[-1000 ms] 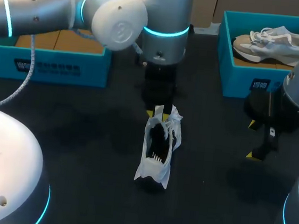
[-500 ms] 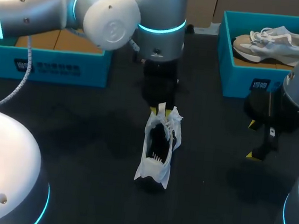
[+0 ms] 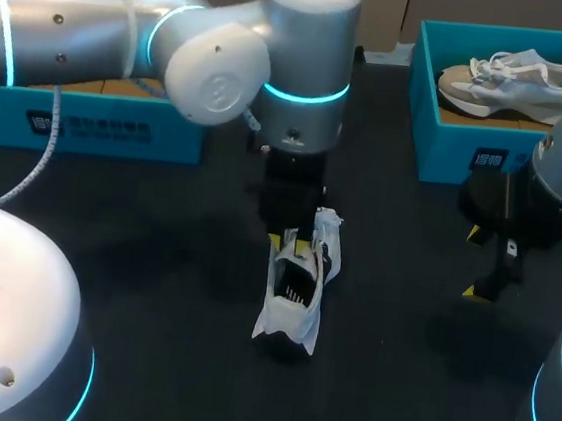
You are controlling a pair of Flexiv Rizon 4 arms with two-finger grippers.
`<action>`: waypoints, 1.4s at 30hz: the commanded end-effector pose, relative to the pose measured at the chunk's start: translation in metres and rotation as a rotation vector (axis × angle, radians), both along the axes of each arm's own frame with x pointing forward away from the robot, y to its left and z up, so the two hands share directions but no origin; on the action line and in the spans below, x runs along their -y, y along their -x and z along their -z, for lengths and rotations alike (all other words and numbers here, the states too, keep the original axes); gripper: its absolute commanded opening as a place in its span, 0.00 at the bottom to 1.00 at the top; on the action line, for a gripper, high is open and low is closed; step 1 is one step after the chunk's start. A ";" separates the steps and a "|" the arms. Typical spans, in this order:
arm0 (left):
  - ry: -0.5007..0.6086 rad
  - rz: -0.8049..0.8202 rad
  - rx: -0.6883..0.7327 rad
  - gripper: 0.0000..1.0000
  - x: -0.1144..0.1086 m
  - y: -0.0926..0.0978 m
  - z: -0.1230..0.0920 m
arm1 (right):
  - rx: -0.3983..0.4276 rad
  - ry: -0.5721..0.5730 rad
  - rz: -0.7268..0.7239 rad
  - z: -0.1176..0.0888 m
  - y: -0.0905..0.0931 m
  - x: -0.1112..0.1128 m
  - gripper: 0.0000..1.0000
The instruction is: Take the shoe out of the shoebox, open the shoe tongue, remove and reinsert the insole, then place the shoe into the shoebox
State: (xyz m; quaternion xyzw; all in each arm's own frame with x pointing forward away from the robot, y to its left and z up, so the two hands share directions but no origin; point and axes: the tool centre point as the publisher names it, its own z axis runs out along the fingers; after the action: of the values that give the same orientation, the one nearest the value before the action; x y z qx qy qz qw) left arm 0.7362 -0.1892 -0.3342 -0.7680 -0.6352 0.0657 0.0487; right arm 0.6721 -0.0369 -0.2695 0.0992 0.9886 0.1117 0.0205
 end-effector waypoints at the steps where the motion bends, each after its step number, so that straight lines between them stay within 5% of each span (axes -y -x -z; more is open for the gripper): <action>1: 0.045 -0.009 0.018 0.27 -0.009 0.007 -0.012 | 0.002 0.000 0.000 0.000 0.001 0.000 1.00; 6: 0.071 -0.025 0.018 0.27 0.004 0.002 -0.020 | 0.002 0.000 0.000 0.000 0.001 0.000 1.00; 16: 0.014 -0.042 -0.028 0.27 0.010 0.021 0.012 | 0.002 0.000 0.000 0.000 0.001 0.000 1.00; 20: 0.047 -0.076 -0.030 0.29 0.000 0.020 -0.006 | 0.002 0.000 0.000 0.000 0.001 0.000 1.00; 29: 0.040 -0.226 -0.007 0.55 -0.019 0.035 -0.055 | 0.002 0.000 0.000 0.000 0.001 0.000 1.00; 31: 0.026 -0.281 -0.003 1.00 -0.021 0.044 -0.062 | 0.002 0.000 0.000 0.000 0.001 0.000 1.00; 36: -0.041 -0.542 -0.119 1.00 -0.027 0.066 -0.074 | 0.002 0.000 0.000 0.000 0.001 0.000 1.00; 42: -0.093 -0.781 -0.051 1.00 -0.029 0.091 -0.076 | 0.002 0.000 0.000 0.000 0.001 0.000 1.00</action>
State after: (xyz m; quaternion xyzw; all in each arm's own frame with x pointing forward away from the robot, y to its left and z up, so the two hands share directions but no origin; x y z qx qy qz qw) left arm 0.6536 -0.1621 -0.2600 -0.5497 -0.8262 0.0947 0.0788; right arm 0.6721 -0.0369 -0.2695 0.0993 0.9886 0.1117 0.0205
